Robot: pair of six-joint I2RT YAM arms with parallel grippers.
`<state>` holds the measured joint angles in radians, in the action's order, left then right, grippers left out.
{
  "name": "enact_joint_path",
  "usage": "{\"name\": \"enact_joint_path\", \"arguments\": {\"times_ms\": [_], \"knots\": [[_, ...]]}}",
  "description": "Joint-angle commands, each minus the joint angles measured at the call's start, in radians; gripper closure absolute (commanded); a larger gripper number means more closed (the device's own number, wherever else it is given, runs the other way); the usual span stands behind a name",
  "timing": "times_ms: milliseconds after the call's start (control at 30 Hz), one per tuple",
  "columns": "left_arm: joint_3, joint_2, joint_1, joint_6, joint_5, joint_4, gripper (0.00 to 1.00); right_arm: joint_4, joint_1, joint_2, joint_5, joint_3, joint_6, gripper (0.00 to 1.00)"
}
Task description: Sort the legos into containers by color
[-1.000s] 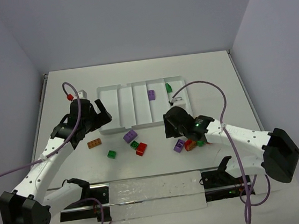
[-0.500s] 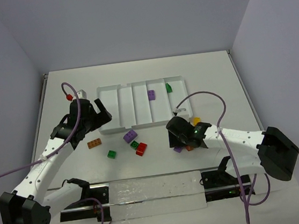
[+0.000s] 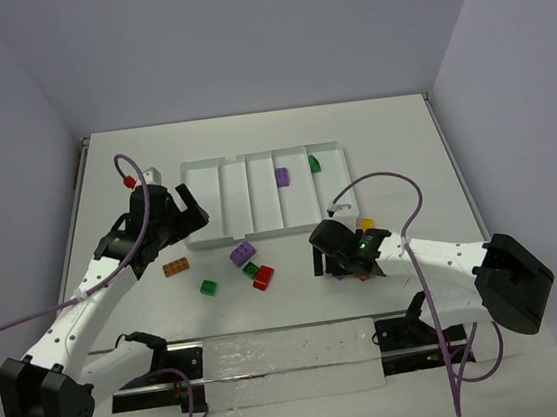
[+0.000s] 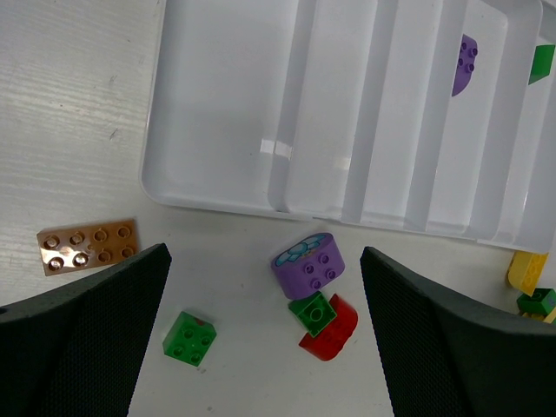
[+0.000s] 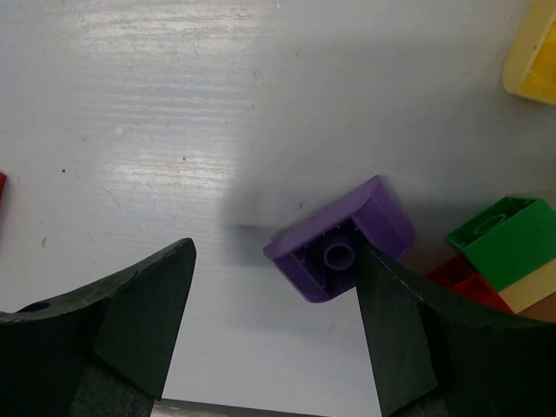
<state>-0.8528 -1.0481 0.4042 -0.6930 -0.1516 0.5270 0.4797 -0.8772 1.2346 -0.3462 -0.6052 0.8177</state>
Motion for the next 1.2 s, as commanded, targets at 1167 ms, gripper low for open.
{"name": "enact_joint_path", "arguments": {"times_ms": [1167], "knots": [[0.015,0.060,0.004,-0.026,0.012,-0.008,0.01,0.030,-0.245,0.165,0.017,-0.164,0.053,0.00]]}}
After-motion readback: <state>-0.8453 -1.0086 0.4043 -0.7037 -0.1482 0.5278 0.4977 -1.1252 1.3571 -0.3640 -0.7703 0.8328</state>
